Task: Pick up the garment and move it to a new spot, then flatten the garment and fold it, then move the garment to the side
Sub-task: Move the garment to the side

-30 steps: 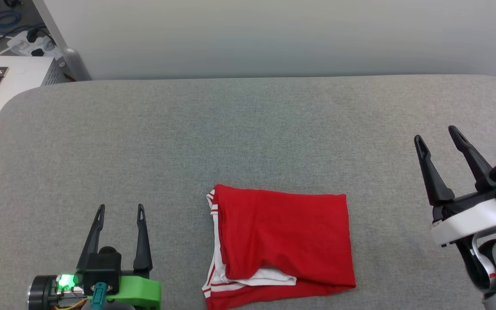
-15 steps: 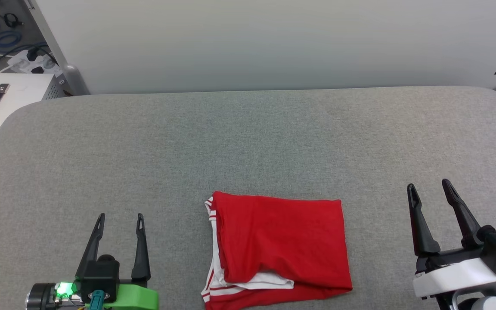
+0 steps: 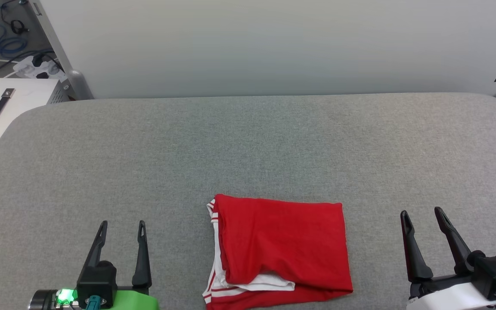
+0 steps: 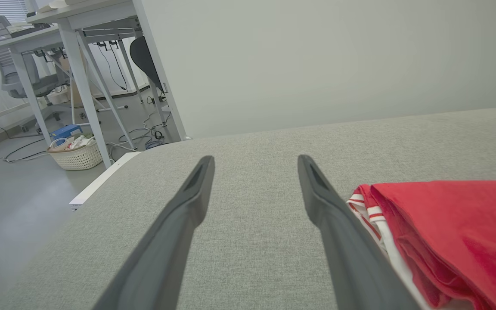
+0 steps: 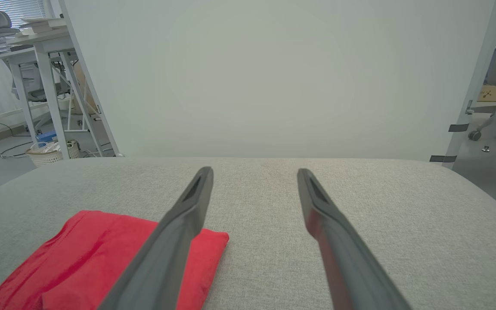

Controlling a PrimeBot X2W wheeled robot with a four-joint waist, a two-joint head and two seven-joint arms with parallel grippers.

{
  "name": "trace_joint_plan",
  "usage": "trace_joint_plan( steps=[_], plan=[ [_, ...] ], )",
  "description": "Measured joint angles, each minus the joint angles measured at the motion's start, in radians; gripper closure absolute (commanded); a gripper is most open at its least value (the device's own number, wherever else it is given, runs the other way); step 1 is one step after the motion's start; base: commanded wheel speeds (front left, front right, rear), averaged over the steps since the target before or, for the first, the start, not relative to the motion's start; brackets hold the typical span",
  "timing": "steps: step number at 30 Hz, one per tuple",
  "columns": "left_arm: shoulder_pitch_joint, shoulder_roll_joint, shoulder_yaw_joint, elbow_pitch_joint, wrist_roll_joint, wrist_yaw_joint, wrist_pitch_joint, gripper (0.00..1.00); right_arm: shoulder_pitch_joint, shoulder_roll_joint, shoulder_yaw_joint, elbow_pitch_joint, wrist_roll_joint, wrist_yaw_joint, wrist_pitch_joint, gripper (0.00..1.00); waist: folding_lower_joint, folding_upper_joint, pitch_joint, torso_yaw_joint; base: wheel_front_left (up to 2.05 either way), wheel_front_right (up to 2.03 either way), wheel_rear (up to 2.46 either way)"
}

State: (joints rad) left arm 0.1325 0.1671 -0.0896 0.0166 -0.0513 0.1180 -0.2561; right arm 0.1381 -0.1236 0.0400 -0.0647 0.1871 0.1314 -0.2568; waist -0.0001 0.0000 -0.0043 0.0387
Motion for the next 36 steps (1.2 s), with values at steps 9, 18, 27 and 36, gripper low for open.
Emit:
trace_joint_plan(
  steps=[9, 18, 27, 36],
  plan=[
    [0.000, -0.009, 0.007, 0.002, 0.001, -0.010, 0.000, 0.00, 0.002, -0.009, 0.001, 0.018, -0.007, 0.000, 0.000, 0.00, 0.0000, 0.0000, 0.001, 0.009, 0.00, 0.00, 0.00],
    [0.000, -0.017, 0.009, 0.002, 0.008, -0.011, 0.000, 0.00, -0.096, -0.073, -0.037, -0.017, 0.057, 0.000, 0.046, 0.00, 0.0000, 0.0000, 0.014, 0.019, 0.00, 0.00, 0.00],
    [-0.016, -0.030, 0.002, 0.005, 0.019, -0.018, 0.000, 0.00, -0.294, -0.209, 0.031, -0.069, 0.260, 0.000, 0.321, 0.00, 0.0000, 0.0000, 0.045, 0.041, 0.00, 0.00, 0.00],
    [-0.036, -0.037, 0.001, 0.006, 0.026, -0.017, 0.000, 0.00, -0.370, -0.388, 0.228, -0.038, 0.544, 0.000, 0.839, 0.00, 0.0001, 0.0000, 0.079, 0.068, 0.00, 0.00, 0.00]
  ],
)
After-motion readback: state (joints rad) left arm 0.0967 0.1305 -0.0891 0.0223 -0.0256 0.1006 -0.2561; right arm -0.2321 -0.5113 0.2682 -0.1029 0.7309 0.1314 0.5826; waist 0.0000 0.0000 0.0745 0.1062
